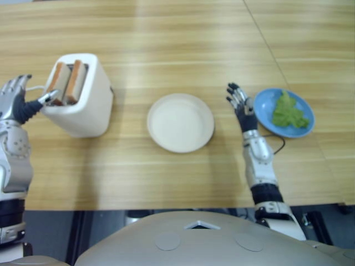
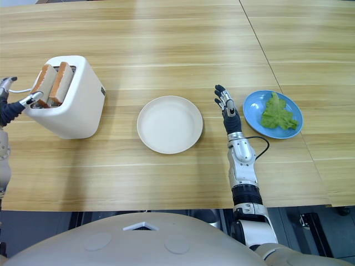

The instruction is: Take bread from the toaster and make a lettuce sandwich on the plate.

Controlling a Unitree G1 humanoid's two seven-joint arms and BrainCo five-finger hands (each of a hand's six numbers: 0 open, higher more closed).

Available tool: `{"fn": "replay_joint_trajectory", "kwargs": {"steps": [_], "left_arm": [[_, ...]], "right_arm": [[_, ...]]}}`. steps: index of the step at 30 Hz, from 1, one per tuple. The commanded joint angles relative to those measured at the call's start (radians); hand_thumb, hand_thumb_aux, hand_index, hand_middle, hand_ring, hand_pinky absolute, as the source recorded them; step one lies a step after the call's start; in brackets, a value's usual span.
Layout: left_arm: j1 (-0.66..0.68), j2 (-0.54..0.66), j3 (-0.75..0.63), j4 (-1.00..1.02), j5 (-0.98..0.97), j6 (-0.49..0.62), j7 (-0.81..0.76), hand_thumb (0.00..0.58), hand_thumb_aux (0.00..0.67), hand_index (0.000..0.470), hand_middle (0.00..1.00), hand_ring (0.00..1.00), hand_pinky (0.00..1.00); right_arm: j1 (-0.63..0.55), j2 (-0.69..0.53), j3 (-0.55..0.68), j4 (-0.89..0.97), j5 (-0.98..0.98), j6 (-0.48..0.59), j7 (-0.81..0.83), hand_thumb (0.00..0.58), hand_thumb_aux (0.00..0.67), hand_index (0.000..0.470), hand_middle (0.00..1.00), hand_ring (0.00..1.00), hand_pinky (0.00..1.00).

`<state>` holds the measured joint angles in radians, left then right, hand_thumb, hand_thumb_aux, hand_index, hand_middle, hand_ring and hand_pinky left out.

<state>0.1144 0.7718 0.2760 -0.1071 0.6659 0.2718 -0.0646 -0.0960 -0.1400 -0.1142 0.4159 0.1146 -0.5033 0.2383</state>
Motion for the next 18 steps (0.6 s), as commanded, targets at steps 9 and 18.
{"fn": "replay_joint_trajectory", "kwargs": {"steps": [9,18], "left_arm": [[-0.009,0.006,-0.093,0.057,0.129,0.085,0.038,0.0,0.0,0.0,0.0,0.0,0.0],[-0.021,-0.019,-0.074,-0.029,0.15,0.081,0.109,0.58,0.67,0.46,1.0,1.0,1.0]], "right_arm": [[0.02,-0.01,-0.003,-0.029,0.002,0.012,-0.001,0.0,0.0,0.0,0.0,0.0,0.0],[0.026,-0.01,-0.001,-0.038,0.0,0.02,-0.003,0.0,0.0,0.0,0.0,0.0,0.0]]}}
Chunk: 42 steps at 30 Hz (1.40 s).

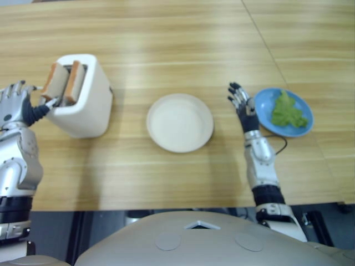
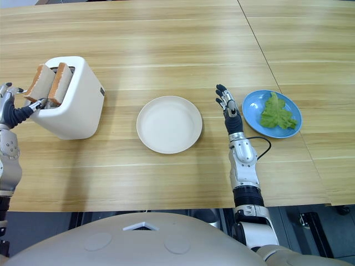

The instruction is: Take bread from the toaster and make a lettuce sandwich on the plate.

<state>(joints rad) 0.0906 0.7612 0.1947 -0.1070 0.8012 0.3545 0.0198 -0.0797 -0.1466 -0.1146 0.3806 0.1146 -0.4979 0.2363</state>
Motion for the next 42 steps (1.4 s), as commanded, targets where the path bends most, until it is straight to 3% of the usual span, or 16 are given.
{"fn": "replay_joint_trajectory", "kwargs": {"steps": [1,9,15,19,24,28,32,39,42], "left_arm": [[0.003,-0.009,0.009,-0.045,0.019,-0.007,0.036,0.58,0.67,0.46,1.0,1.0,1.0],[-0.008,-0.033,0.011,-0.145,0.041,-0.076,0.136,0.58,0.67,0.46,1.0,1.0,1.0],[-0.032,-0.098,0.167,-0.328,0.003,-0.135,0.287,0.58,0.67,0.46,1.0,1.0,1.0],[-0.074,-0.155,0.265,-0.473,-0.085,-0.235,0.364,0.58,0.67,0.46,1.0,1.0,1.0],[-0.134,-0.266,0.179,-0.536,-0.249,-0.344,0.319,0.58,0.67,0.46,1.0,1.0,1.0],[-0.195,-0.395,-0.051,-0.412,-0.415,-0.364,0.159,0.58,0.67,0.46,1.0,1.0,1.0],[-0.203,-0.528,-0.259,-0.157,-0.549,-0.369,-0.01,0.58,0.67,0.46,1.0,1.0,1.0],[-0.253,-0.595,-0.354,0.274,-0.606,-0.386,-0.138,0.58,0.67,0.46,1.0,1.0,1.0],[-0.278,-0.584,-0.412,0.405,-0.539,-0.33,-0.154,0.58,0.67,0.46,1.0,1.0,1.0]], "right_arm": [[0.009,-0.003,-0.001,0.0,0.0,0.015,-0.001,0.0,0.0,0.0,0.0,0.0,0.0],[0.007,-0.002,0.001,0.009,-0.003,0.017,-0.002,0.0,0.0,0.0,0.0,0.0,0.0],[0.007,-0.001,0.002,0.014,-0.005,0.018,-0.002,0.0,0.0,0.0,0.0,0.0,0.0],[0.008,0.006,0.007,0.019,-0.007,0.016,-0.003,0.0,0.0,0.0,0.0,0.0,0.0],[0.0,0.009,0.01,0.027,-0.008,0.016,-0.002,0.0,0.0,0.0,0.0,0.0,0.0],[-0.003,0.006,0.007,0.028,-0.007,0.017,-0.003,0.0,0.0,0.0,0.0,0.0,0.0],[-0.01,-0.003,-0.008,0.034,0.0,0.021,-0.009,0.0,0.0,0.0,0.0,0.0,0.0],[-0.015,-0.015,-0.021,0.034,0.006,0.027,-0.009,0.0,0.0,0.0,0.0,0.0,0.0],[-0.013,-0.017,-0.022,0.031,0.005,0.028,-0.011,0.0,0.0,0.0,0.0,0.0,0.0]]}}
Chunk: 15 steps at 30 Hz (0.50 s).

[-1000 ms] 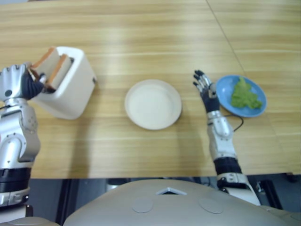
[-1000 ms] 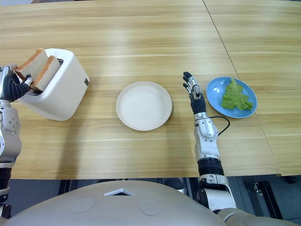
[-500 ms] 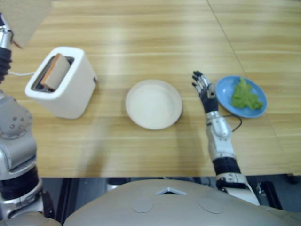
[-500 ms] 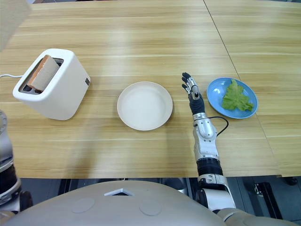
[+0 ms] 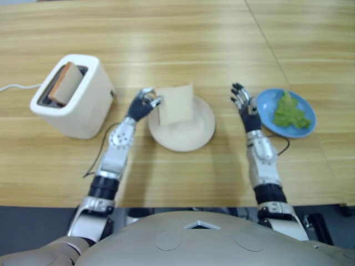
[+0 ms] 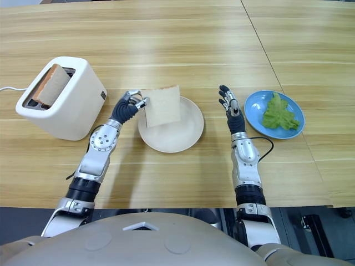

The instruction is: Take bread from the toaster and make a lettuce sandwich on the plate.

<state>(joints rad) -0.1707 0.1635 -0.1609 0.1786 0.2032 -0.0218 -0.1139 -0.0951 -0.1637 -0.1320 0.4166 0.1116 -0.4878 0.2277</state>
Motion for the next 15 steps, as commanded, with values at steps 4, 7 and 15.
{"fn": "replay_joint_trajectory", "kwargs": {"steps": [4,7,15], "left_arm": [[-0.027,0.02,-0.11,0.211,0.097,0.061,-0.046,0.58,0.67,0.46,1.0,1.0,1.0],[-0.028,0.037,-0.135,0.206,0.133,0.055,-0.038,0.58,0.67,0.46,1.0,1.0,1.0],[-0.028,0.121,-0.196,0.071,0.342,0.067,0.066,0.0,0.0,0.0,0.0,0.0,0.0]], "right_arm": [[0.003,0.0,-0.004,-0.007,0.009,0.02,-0.002,0.0,0.0,0.0,0.0,0.0,0.0],[0.004,-0.001,-0.004,-0.009,0.009,0.022,-0.002,0.0,0.0,0.0,0.0,0.0,0.0],[0.001,-0.004,0.002,-0.022,-0.002,0.021,-0.005,0.0,0.0,0.0,0.0,0.0,0.0]]}}
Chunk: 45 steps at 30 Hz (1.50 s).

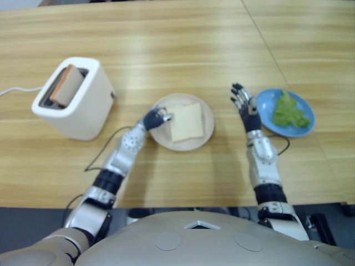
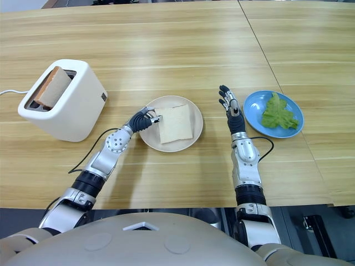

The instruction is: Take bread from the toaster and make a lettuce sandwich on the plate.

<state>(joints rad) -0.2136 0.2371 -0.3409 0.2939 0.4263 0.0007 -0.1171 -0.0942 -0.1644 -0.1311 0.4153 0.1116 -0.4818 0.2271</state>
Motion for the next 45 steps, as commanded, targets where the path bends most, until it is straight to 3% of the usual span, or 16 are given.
{"fn": "replay_joint_trajectory", "kwargs": {"steps": [1,4,8,12,16,21,31,40,41,42,43,45], "left_arm": [[0.019,0.054,-0.011,-0.067,0.137,0.047,0.087,0.0,0.0,0.0,0.0,0.0,0.0],[0.049,0.066,0.088,-0.271,0.165,-0.046,0.253,0.0,0.0,0.0,0.0,0.0,0.0],[0.081,0.095,0.131,-0.378,0.273,-0.084,0.398,0.0,0.0,0.0,0.0,0.0,0.0],[0.105,0.095,0.125,-0.416,0.342,-0.097,0.447,0.0,0.0,0.0,0.0,0.0,0.0],[0.114,0.072,0.121,-0.404,0.327,-0.104,0.442,0.0,0.0,0.0,0.0,0.0,0.0],[0.121,0.049,0.115,-0.369,0.297,-0.111,0.427,0.0,0.0,0.0,0.0,0.0,0.0],[0.129,0.027,0.127,-0.351,0.265,-0.12,0.423,0.0,0.0,0.0,0.0,0.0,0.0],[0.128,0.028,0.125,-0.342,0.269,-0.123,0.409,0.0,0.0,0.0,0.0,0.0,0.0],[0.128,0.029,0.125,-0.342,0.268,-0.124,0.408,0.0,0.0,0.0,0.0,0.0,0.0],[0.129,0.029,0.126,-0.344,0.269,-0.123,0.406,0.0,0.0,0.0,0.0,0.0,0.0],[0.131,0.03,0.126,-0.347,0.27,-0.122,0.405,0.0,0.0,0.0,0.0,0.0,0.0],[0.135,0.031,0.128,-0.353,0.27,-0.12,0.404,0.0,0.0,0.0,0.0,0.0,0.0]], "right_arm": [[0.001,-0.004,0.003,-0.025,-0.006,0.014,-0.005,0.0,0.0,0.0,0.0,0.0,0.0],[0.02,-0.034,0.005,-0.088,-0.057,-0.011,-0.025,0.0,0.0,0.0,0.0,0.0,0.0],[-0.006,-0.117,-0.016,-0.089,-0.157,-0.091,-0.075,0.0,0.0,0.0,0.0,0.0,0.0],[-0.056,-0.311,-0.03,-0.002,-0.456,-0.156,-0.292,0.0,0.0,0.0,0.0,0.0,0.0],[-0.094,-0.617,0.065,0.106,-0.889,-0.02,-0.604,0.0,0.0,0.0,0.0,0.0,0.0],[-0.214,-0.838,0.273,0.398,-1.143,0.112,-0.776,0.0,0.0,0.0,0.0,0.0,0.0],[-0.404,-0.819,0.607,0.777,-1.29,0.18,-0.815,0.0,0.0,0.0,0.0,0.0,0.0],[-0.46,-0.75,0.729,0.88,-1.255,0.222,-0.774,0.0,0.0,0.0,0.0,0.0,0.0],[-0.459,-0.749,0.73,0.884,-1.245,0.223,-0.771,0.152,0.095,0.065,0.0,0.0,0.0],[-0.46,-0.75,0.724,0.886,-1.226,0.22,-0.767,0.539,0.491,0.337,0.0,0.0,0.0],[-0.461,-0.751,0.721,0.886,-1.21,0.216,-0.764,0.58,0.67,0.46,0.0,0.0,0.0],[-0.462,-0.755,0.715,0.88,-1.182,0.206,-0.767,0.58,0.67,0.46,0.0,0.0,0.0]]}}
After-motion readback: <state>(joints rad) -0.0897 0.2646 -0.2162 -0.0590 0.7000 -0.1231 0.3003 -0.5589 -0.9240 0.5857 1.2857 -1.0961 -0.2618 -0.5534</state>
